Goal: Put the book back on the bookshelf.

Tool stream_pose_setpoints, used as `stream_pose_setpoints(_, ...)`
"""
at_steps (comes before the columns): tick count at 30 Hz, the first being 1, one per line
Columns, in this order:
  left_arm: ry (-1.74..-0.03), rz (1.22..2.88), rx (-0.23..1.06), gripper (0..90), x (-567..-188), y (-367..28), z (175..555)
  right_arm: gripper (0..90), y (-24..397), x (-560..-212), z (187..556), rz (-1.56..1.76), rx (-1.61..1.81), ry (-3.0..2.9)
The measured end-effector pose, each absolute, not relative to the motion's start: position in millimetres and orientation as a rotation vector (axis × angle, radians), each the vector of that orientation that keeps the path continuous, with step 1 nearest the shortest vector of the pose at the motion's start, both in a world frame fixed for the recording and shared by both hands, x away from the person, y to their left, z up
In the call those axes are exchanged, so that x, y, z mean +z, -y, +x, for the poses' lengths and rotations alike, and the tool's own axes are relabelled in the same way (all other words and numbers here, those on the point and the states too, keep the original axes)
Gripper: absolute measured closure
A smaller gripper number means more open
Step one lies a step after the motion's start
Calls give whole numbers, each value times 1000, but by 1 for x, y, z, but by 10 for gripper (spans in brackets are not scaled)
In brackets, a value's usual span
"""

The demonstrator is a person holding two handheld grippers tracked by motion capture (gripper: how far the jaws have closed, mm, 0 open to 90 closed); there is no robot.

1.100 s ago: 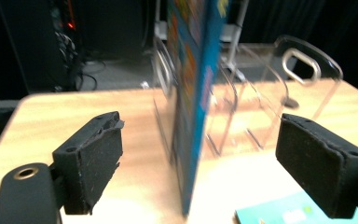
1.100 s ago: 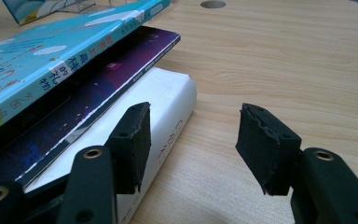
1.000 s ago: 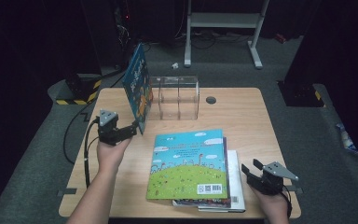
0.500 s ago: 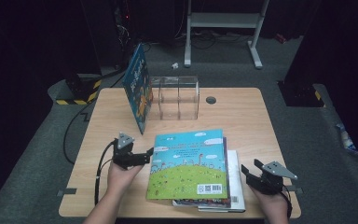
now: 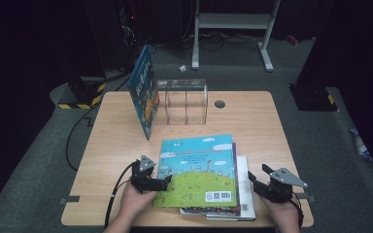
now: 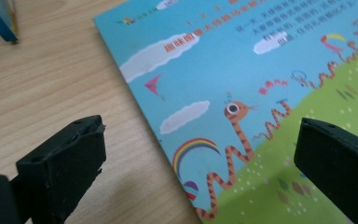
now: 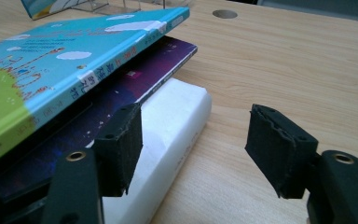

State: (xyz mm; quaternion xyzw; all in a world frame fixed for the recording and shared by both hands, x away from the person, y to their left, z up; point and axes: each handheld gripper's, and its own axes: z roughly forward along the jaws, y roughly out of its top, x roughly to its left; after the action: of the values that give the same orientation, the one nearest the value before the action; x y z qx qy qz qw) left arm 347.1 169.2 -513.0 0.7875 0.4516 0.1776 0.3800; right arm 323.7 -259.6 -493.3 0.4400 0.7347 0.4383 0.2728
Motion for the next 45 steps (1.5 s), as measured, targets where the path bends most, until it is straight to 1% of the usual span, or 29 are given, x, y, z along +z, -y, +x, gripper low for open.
stream_pose_setpoints(6,-1146,1982,342,19,-518,-166,345,311,242,-478,326,1212,1158,-1969)
stream_pose_setpoints(10,-1129,1972,314,18,-519,-163,343,295,230,-472,327,1205,1156,-1977)
stream_pose_setpoints(14,-1143,1952,286,14,-522,-166,343,270,219,-465,327,1200,1161,-1984)
stream_pose_setpoints(19,-1158,1940,234,21,-524,-171,344,260,207,-456,326,1170,1183,-2003)
stream_pose_setpoints(24,-1170,1930,186,23,-525,-171,344,231,198,-454,327,1167,1190,-2032)
stream_pose_setpoints(40,-1154,1924,179,15,-526,-169,342,195,176,-470,344,1225,1154,-2159)
stream_pose_setpoints(45,-1154,1920,184,0,-527,-169,343,175,171,-476,349,1235,1129,-2205)
